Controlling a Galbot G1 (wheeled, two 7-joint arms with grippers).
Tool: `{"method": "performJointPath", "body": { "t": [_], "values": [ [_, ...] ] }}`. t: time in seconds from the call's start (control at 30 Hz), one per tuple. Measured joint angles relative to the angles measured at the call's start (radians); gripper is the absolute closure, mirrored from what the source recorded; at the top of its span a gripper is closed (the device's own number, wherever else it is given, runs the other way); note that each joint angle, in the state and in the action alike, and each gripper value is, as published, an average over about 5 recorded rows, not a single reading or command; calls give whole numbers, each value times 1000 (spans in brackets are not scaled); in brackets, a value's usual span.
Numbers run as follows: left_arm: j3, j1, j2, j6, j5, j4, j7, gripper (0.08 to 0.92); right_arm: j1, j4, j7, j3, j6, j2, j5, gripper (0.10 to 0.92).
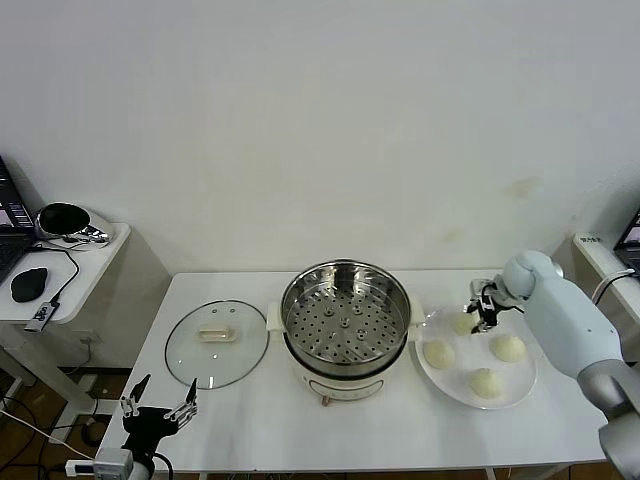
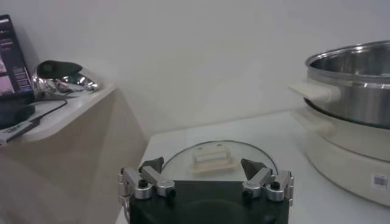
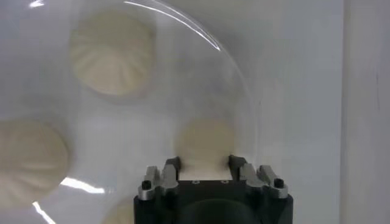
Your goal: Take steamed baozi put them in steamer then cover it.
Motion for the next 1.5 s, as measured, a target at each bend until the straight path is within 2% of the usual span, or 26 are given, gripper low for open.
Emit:
{"method": "performJointPath", "body": {
  "t": [0.4, 0.7, 1.0, 1.23, 1.5],
  "values": [
    [2, -20, 7, 11, 7, 2, -10, 177, 195, 113, -69, -142, -60, -50, 193, 533],
    [-9, -31, 10, 33, 9, -4, -19, 177, 412, 84, -164, -276, -53, 38, 347, 535],
    [-5, -28, 0, 37, 12, -4, -21, 177, 520, -25, -247, -350, 252, 211, 414, 541],
    [-13, -16, -6, 40, 13, -5, -24, 177, 533, 10, -260, -412, 491, 275, 395, 535],
    [-8, -15, -14, 41, 17, -4, -25, 177, 529, 77, -234, -460, 641, 308, 298, 533]
  ]
}}
